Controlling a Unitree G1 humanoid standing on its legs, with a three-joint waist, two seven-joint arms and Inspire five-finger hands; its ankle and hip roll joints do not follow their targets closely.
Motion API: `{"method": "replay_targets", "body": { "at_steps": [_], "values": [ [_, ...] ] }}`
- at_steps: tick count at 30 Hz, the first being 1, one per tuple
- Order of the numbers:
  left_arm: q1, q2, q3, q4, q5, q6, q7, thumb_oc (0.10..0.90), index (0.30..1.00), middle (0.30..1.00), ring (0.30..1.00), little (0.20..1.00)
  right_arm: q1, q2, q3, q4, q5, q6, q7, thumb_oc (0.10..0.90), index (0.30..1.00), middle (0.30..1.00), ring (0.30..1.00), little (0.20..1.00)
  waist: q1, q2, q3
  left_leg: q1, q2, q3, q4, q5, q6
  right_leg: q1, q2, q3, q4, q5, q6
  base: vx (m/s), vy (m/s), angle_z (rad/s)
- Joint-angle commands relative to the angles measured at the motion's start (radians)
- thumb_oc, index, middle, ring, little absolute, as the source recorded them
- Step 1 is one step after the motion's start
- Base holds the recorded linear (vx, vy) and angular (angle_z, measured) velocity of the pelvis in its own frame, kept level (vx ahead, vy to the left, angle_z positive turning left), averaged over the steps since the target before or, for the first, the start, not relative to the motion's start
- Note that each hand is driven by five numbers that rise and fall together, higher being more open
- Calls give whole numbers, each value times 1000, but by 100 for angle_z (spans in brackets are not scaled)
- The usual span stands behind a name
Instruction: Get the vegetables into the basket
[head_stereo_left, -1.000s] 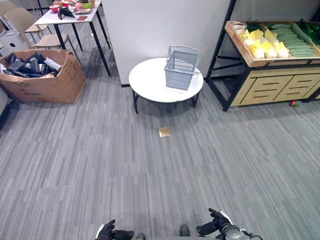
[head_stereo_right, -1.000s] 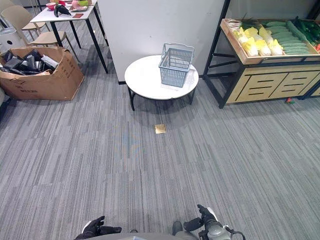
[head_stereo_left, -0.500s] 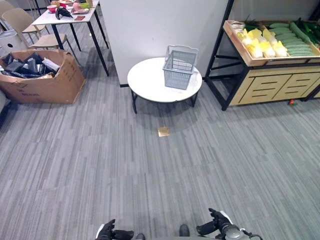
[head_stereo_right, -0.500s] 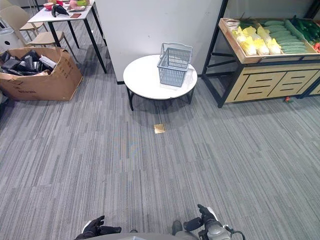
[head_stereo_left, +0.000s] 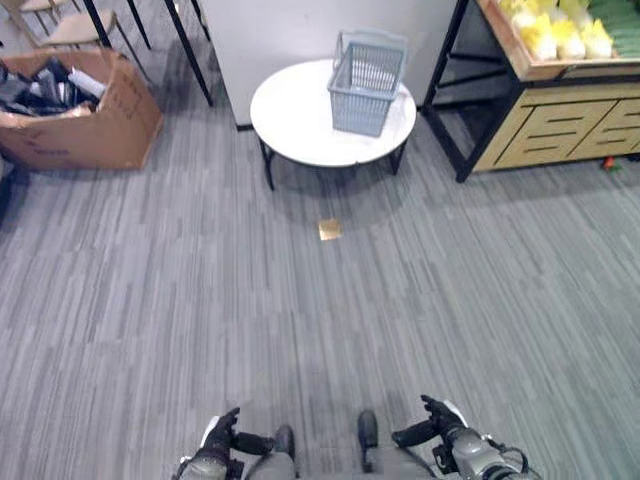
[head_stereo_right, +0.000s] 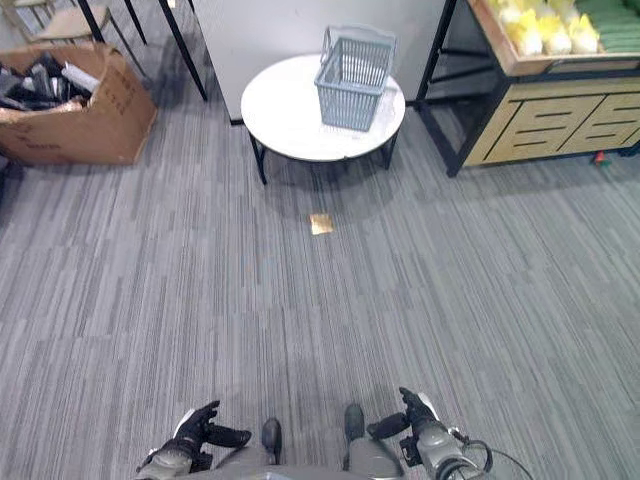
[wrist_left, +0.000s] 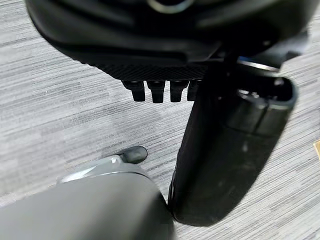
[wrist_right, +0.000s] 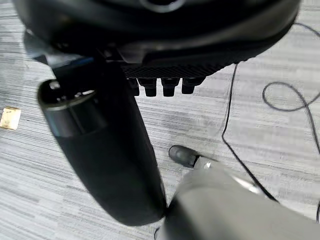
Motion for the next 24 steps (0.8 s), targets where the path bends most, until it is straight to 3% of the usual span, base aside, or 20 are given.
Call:
{"method": "replay_targets", "body": {
  "at_steps": [1,3,6,7,8,14,15,18,19,20,21,22,24],
  "values": [
    [73,-41,-36,9,-42,14,2,900,1000,1000,1000,1000,26,-70,19,4,29,-5,-35,900,1000,1000,1000,1000,-6,-19,31,-93,-10,-95,208,55,-4,34,-5,-16,104,-95,4,61,-91,8],
    [59,-39,-18,19,-85,12,3,900,1000,1000,1000,1000,19,-71,21,8,33,-4,-40,900,1000,1000,1000,1000,2,-22,43,-165,-49,-118,196,75,3,54,-12,-11,94,-103,2,114,-8,12],
    [56,-40,-11,38,-83,9,8,900,1000,1000,1000,1000,19,-66,26,9,33,-3,-39,900,1000,1000,1000,1000,13,-29,38,-206,-58,-106,123,61,12,75,-11,5,79,-116,8,167,26,2],
    [59,-41,-7,47,-83,9,12,900,1000,1000,1000,1000,22,-63,30,8,32,-3,-39,900,1000,1000,1000,1000,22,-26,32,-225,-51,-108,59,78,13,88,-3,16,68,-124,10,338,133,5],
    [62,-43,-11,55,-69,5,27,900,1000,1000,1000,1000,28,-53,39,8,30,-5,-43,900,1000,1000,1000,1000,38,-17,23,-244,-29,-116,-48,141,9,119,10,35,56,-141,13,265,114,4],
    [71,-40,9,79,-55,4,38,900,1000,1000,1000,1000,43,-38,31,10,32,-12,-39,900,1000,1000,1000,1000,65,-14,-1,-237,-15,-132,-182,200,-4,195,13,100,43,-176,30,298,169,-40],
    [87,-35,23,94,-48,7,33,900,1000,1000,1000,1000,62,-24,23,18,27,-8,-30,900,1000,1000,1000,1000,68,-29,-41,-201,-13,-113,-203,192,12,214,-16,127,45,-186,50,332,333,-118],
    [82,-27,21,102,-35,5,32,900,1000,1000,1000,1000,68,-14,17,25,27,-7,-24,900,1000,1000,1000,1000,62,-44,-57,-185,-24,-79,-197,179,27,202,-48,132,64,-173,78,264,336,-89],
    [75,-4,17,103,-23,8,22,900,1000,1000,1000,1000,64,-2,15,23,25,-5,-15,900,1000,1000,1000,1000,60,-73,-77,-171,-47,-43,-170,132,60,175,-93,161,107,-114,118,190,290,-18],
    [75,-4,17,103,-23,8,22,900,1000,1000,1000,1000,64,-1,15,23,25,-5,-15,900,1000,1000,1000,1000,61,-73,-77,-171,-47,-42,-169,131,61,174,-94,162,108,-114,118,282,472,-40],
    [70,9,10,98,-6,11,12,900,1000,1000,1000,1000,58,6,17,13,28,-6,-8,900,1000,1000,1000,1000,61,-90,-82,-167,-67,-28,-152,96,83,142,-117,171,159,-56,139,95,184,-39],
    [70,9,10,98,-6,11,12,900,1000,1000,1000,1000,58,6,17,13,28,-6,-8,900,1000,1000,1000,1000,61,-90,-82,-167,-67,-27,-151,96,84,142,-117,172,159,-57,139,112,262,-42],
    [59,19,2,96,11,12,10,900,1000,1000,1000,1000,42,10,29,0,21,-7,-6,900,1000,1000,1000,1000,60,-101,-72,-159,-80,-14,-135,72,99,96,-129,166,233,43,154,77,247,-2]
  ]
}}
